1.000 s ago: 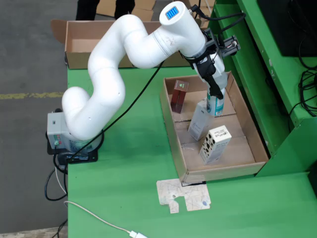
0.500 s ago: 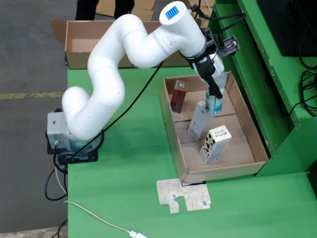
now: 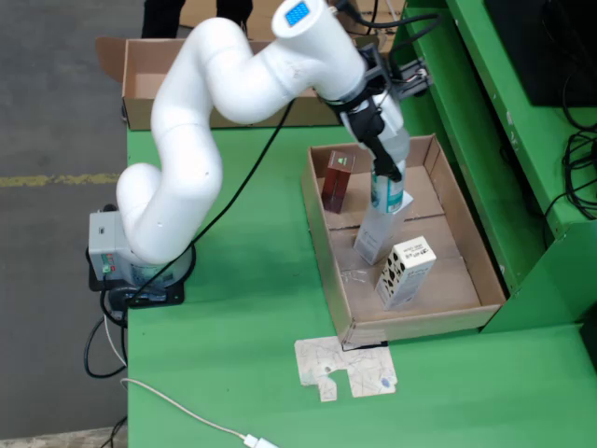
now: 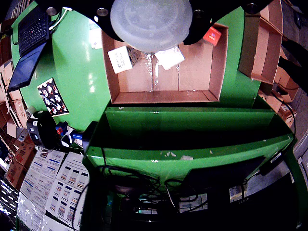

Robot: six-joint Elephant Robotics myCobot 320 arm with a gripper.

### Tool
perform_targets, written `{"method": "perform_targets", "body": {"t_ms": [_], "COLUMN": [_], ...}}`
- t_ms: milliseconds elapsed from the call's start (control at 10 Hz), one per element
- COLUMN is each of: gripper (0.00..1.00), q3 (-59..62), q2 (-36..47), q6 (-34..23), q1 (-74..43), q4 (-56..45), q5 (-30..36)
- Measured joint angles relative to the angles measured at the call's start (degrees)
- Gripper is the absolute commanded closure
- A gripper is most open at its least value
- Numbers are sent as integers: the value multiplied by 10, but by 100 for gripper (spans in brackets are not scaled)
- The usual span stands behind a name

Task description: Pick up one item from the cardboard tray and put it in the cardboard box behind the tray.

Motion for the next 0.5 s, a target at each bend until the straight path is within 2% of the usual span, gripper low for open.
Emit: {"method": "perform_targets", "body": {"t_ms": [200,500], "gripper": [100,100], "q3": [0,0], "q2": [42,54], "q6": [-6,-15], "q1": [-4,-13], "q4": [-45,-54], "q5": [1,3]}}
